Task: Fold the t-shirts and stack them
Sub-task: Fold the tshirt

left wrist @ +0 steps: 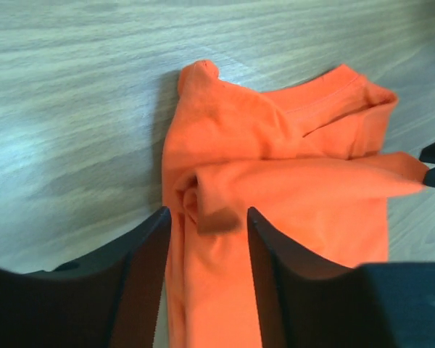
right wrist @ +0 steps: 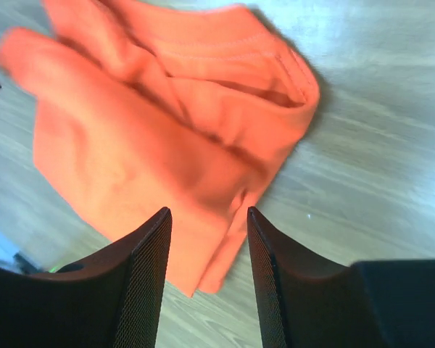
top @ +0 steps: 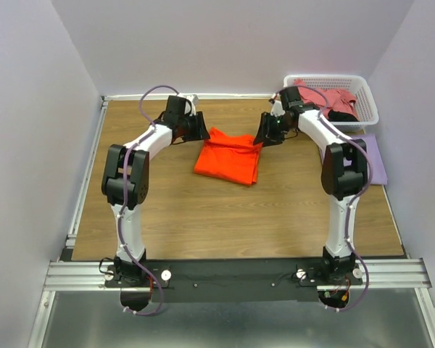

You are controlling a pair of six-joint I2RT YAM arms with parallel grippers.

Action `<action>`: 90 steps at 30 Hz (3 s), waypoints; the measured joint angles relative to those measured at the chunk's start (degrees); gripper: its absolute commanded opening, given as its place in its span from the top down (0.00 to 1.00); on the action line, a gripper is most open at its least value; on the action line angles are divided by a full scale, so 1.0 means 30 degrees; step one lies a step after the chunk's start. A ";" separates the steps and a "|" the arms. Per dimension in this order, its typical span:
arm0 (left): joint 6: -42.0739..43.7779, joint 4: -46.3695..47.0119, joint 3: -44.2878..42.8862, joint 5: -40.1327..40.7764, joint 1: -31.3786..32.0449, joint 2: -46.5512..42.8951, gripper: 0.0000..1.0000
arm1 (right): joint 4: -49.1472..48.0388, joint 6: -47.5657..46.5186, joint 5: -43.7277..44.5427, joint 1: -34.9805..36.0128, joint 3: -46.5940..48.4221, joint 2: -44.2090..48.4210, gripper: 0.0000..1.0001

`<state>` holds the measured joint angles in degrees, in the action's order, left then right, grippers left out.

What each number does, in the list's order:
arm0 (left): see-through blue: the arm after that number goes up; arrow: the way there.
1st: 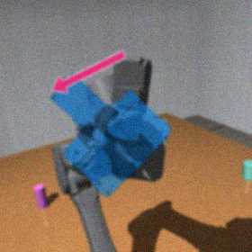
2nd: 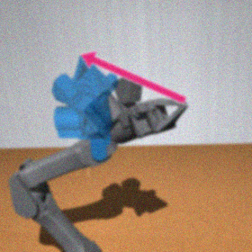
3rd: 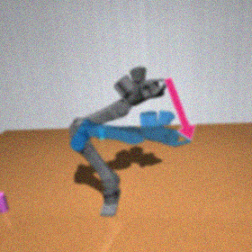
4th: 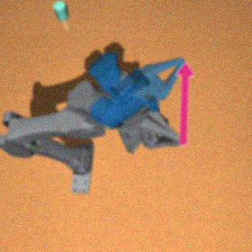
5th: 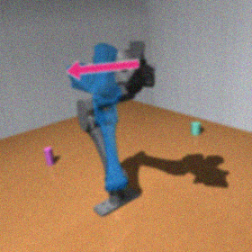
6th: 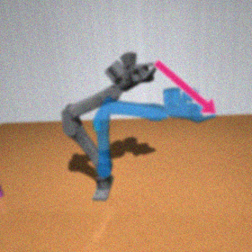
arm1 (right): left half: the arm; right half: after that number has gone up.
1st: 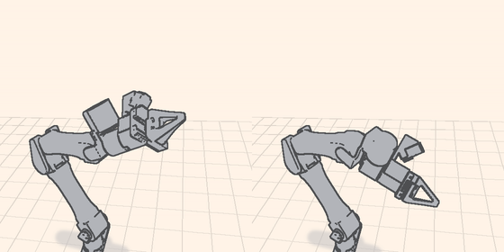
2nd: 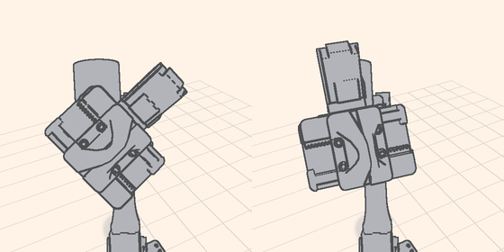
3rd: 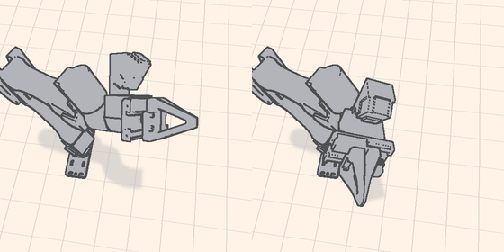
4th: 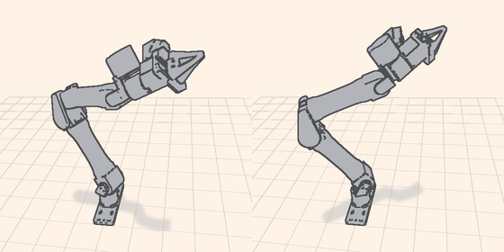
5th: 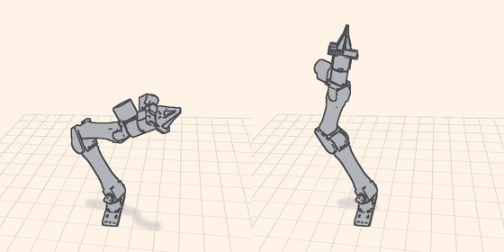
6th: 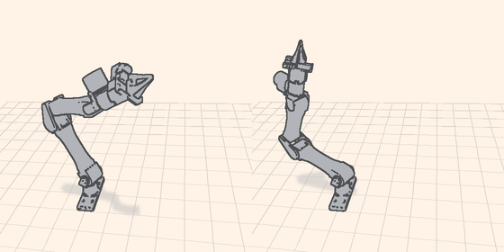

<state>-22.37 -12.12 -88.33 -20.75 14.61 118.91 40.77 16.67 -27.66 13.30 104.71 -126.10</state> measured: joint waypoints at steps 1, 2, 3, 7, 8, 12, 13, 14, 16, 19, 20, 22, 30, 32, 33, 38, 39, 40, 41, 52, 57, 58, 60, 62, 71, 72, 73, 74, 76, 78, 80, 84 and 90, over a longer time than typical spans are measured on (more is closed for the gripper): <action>0.0022 -0.0051 0.0197 0.0189 0.0000 -0.0401 0.44 | -0.0168 -0.0080 0.0546 0.0073 -0.0284 0.0612 0.47; 0.0029 -0.0015 0.0452 0.0291 0.0000 -0.0918 0.44 | -0.0335 -0.0109 0.0816 0.0117 -0.0517 0.1151 0.47; 0.0058 0.0007 0.0860 0.0444 0.0007 -0.1741 0.44 | -0.0816 -0.0219 0.1180 0.0226 -0.1013 0.1916 0.47; 0.0270 0.0182 0.2200 0.0758 0.0168 -0.4437 0.59 | -0.2572 -0.0576 0.1530 0.0954 -0.3126 0.4816 0.49; 0.0430 0.0342 0.2761 0.0787 0.0262 -0.5231 0.62 | -0.3257 -0.0590 0.1253 0.1122 -0.3927 0.5479 0.50; 0.0831 0.1151 0.4459 0.0765 0.1035 -0.6776 0.73 | -0.5428 -0.0488 -0.0503 0.1537 -0.6076 0.5952 0.51; 0.0889 0.1370 0.4743 0.0699 0.1202 -0.6783 0.73 | -0.5960 -0.0386 -0.0933 0.1537 -0.6506 0.5778 0.51; 0.0896 0.1603 0.4962 0.0656 0.1326 -0.6681 0.73 | -0.6397 -0.0291 -0.1290 0.1530 -0.6863 0.5530 0.51; 0.0925 0.1953 0.4881 0.0481 0.1683 -0.5748 0.76 | -0.7133 0.0044 -0.1872 0.1479 -0.7155 0.4772 0.51; 0.0889 0.2200 0.3184 0.0219 0.1676 -0.3308 0.77 | -0.8225 0.0525 -0.2433 0.1319 -0.6943 0.3446 0.52; 0.0831 0.2273 0.1785 0.0138 0.1639 -0.1654 0.77 | -0.8531 0.0692 -0.2484 0.1209 -0.6645 0.2790 0.52; 0.0736 0.2361 0.0546 0.0109 0.1494 -0.0160 0.77 | -0.8925 0.0954 -0.2455 0.1027 -0.6193 0.2091 0.52; 0.0066 0.2375 -0.2929 -0.0474 0.0590 0.4065 0.71 | -0.9748 0.1151 -0.0466 0.0175 -0.5268 0.0386 0.51; -0.0124 0.2426 -0.3002 -0.0758 0.0379 0.4335 0.67 | -0.9821 0.1144 0.0277 0.0080 -0.5268 0.0401 0.51; -0.0219 0.2426 -0.3045 -0.0860 0.0313 0.4350 0.62 | -0.9857 0.1144 0.0583 0.0080 -0.5268 0.0444 0.51; -0.0306 0.2127 -0.2951 -0.0896 0.0029 0.3636 0.45 | -0.9857 0.1319 0.1719 0.0080 -0.5938 0.1960 0.50; -0.0321 0.2113 -0.2725 -0.0882 -0.0007 0.3308 0.45 | -0.9901 0.1464 0.1588 0.0080 -0.6244 0.2616 0.50; -0.0357 0.2004 -0.2237 -0.0860 -0.0015 0.2579 0.45 | -0.9894 0.1617 0.1260 0.0080 -0.6477 0.3206 0.50; -0.0364 0.2069 -0.1756 -0.0831 -0.0015 0.1967 0.45 | -1.0003 0.1698 0.0954 0.0080 -0.6710 0.3759 0.50; -0.0940 0.3636 0.6492 -0.2623 0.0044 -0.6747 0.63 | -1.3500 0.4896 -0.6805 0.1632 -1.0972 0.6237 0.49; -0.1151 0.4116 0.8845 -0.3322 0.0080 -0.5581 0.65 | -1.6742 0.6980 -0.9027 0.2499 -1.2582 0.4707 0.49; -0.1231 0.4218 0.8969 -0.3373 0.0080 -0.5282 0.65 | -1.7260 0.7242 -0.9238 0.2477 -1.2713 0.4160 0.49; -0.1508 0.4459 0.9340 -0.3497 0.0080 -0.4313 0.65 | -1.7981 0.7599 -0.9544 0.2397 -1.2830 0.3249 0.49; -0.1843 0.4488 0.9639 -0.3628 0.0080 -0.3650 0.65 | -1.8600 0.7796 -0.9668 0.2237 -1.3019 0.2135 0.49; -0.2448 0.5464 1.1635 -0.3563 -0.0073 -0.4823 0.64 | -1.9176 0.7577 -1.0462 0.0291 -1.4717 0.1814 0.49; -0.2426 0.5355 1.1832 -0.3483 -0.0087 -0.5078 0.63 | -1.9045 0.7533 -1.0411 0.0240 -1.4717 0.1974 0.49; -0.2404 0.5100 1.2080 -0.3206 -0.0102 -0.5515 0.61 | -1.8957 0.7453 -1.0316 0.0160 -1.4717 0.2200 0.48; -0.2346 0.4947 1.2167 -0.3096 -0.0102 -0.5741 0.60 | -1.8739 0.7439 -1.0236 0.0117 -1.4717 0.2521 0.47; -0.2178 0.4335 1.2386 -0.2667 -0.0124 -0.6586 0.57 | -1.8476 0.7512 -1.0222 0.0306 -1.4593 0.3184 0.47; -0.2025 0.3832 1.2582 -0.2135 -0.0124 -0.7810 0.56 | -1.8251 0.7737 -1.0229 0.0729 -1.4047 0.3621 0.47; -0.1880 0.3446 1.2808 -0.1421 -0.0124 -0.9486 0.55 | -1.8229 0.8080 -1.0222 0.1603 -1.2961 0.3825 0.46; -0.1668 0.2980 1.3165 0.0678 -0.0211 -1.2611 0.51 | -1.8396 0.8699 -1.0083 0.3526 -1.1052 0.3796 0.46; -0.1020 0.2273 1.3588 0.4269 -0.0787 -1.6028 0.50 | -2.0458 1.0681 -0.9486 0.5501 -1.0061 0.2120 0.46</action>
<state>-25.43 -5.30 -47.57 -7.94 12.25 70.83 -20.60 48.71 -56.12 29.80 74.52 -119.74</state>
